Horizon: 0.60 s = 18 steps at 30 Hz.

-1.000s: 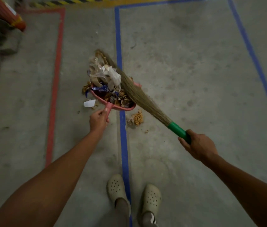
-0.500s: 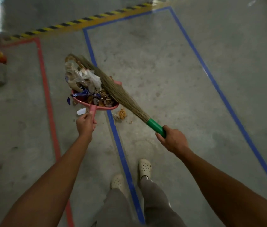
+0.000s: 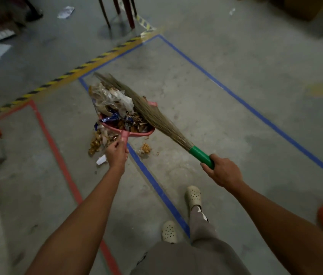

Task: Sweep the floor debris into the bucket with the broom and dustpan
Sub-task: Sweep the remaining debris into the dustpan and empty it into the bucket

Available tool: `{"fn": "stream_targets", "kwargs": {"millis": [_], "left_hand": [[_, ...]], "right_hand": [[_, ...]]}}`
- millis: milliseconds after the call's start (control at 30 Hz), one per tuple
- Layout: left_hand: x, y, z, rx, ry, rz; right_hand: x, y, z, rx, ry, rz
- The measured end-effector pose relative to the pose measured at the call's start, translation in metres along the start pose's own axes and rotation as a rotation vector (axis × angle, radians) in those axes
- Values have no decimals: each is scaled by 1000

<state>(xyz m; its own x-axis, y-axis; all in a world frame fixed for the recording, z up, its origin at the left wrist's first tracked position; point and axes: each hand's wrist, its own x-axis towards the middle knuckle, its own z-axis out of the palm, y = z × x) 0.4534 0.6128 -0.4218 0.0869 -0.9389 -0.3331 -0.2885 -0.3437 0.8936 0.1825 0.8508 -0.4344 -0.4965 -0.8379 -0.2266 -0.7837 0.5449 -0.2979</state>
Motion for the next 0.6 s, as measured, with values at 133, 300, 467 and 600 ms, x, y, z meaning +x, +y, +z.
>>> {"fn": "stream_targets", "kwargs": {"millis": [133,300,467,600], "left_hand": [[-23,3,12,45,-91,50],[-58,18,44,109,-214,132],[-106,35,100,108,-352,202],[-160,48,159,116,-451,240]], "right_hand": [[-49,10,-7,40,28,103],[-97,41,-20,52,94,221],[-142,91,-38,90,164,350],[-181,145,-56,126,210,450]]}}
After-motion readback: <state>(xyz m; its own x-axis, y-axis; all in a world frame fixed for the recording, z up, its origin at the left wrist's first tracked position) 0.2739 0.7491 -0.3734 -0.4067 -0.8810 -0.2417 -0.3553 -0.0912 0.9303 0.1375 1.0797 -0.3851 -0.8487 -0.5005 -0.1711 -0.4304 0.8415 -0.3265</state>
